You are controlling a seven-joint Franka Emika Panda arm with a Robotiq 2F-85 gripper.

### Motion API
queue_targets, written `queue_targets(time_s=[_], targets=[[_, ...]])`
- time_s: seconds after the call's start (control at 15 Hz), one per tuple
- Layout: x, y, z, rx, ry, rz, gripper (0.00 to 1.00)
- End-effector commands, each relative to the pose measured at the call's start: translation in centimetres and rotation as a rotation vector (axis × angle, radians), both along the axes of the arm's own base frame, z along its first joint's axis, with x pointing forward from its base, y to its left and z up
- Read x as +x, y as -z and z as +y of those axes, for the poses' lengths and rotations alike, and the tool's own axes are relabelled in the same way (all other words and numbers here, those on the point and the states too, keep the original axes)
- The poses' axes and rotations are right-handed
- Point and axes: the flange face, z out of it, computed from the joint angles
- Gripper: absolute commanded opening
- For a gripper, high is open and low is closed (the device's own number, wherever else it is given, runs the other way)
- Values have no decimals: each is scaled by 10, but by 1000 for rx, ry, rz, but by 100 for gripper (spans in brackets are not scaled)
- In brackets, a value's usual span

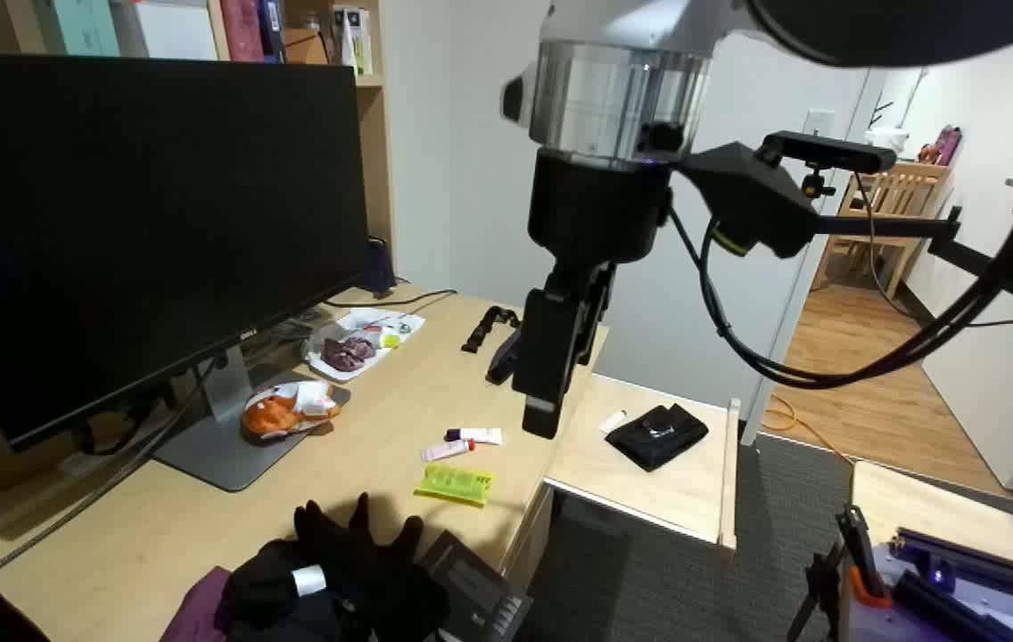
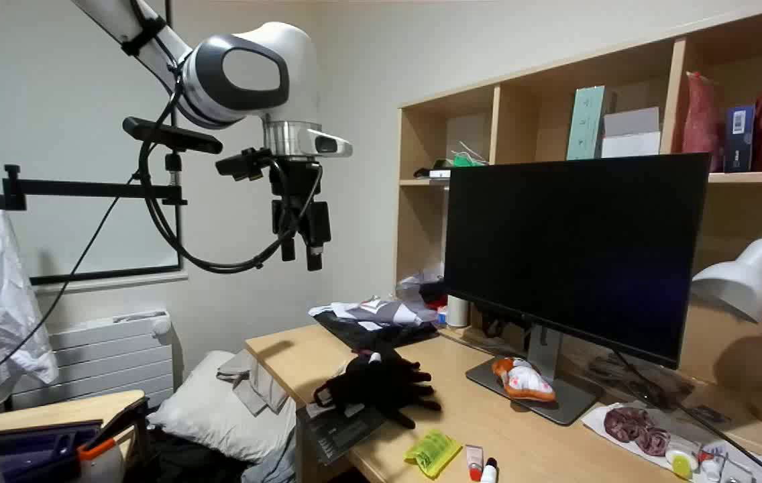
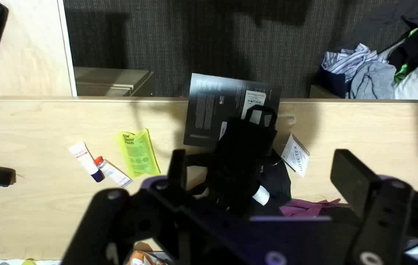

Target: Put the left tube in the black purse

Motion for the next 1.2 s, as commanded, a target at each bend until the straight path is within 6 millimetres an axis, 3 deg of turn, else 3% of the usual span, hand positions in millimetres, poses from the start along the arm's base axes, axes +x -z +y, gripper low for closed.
queue_targets(time_s=[0.0,0.27,0.53,0.87,1.13], targets=[[0,0,0,0,0,1,100],[24,11,6,-15,23,23,100],[70,31,-1,-20,63,80,100],[140,65,-24,-67,74,130,100],[179,89,-53,-71,112,140,100]])
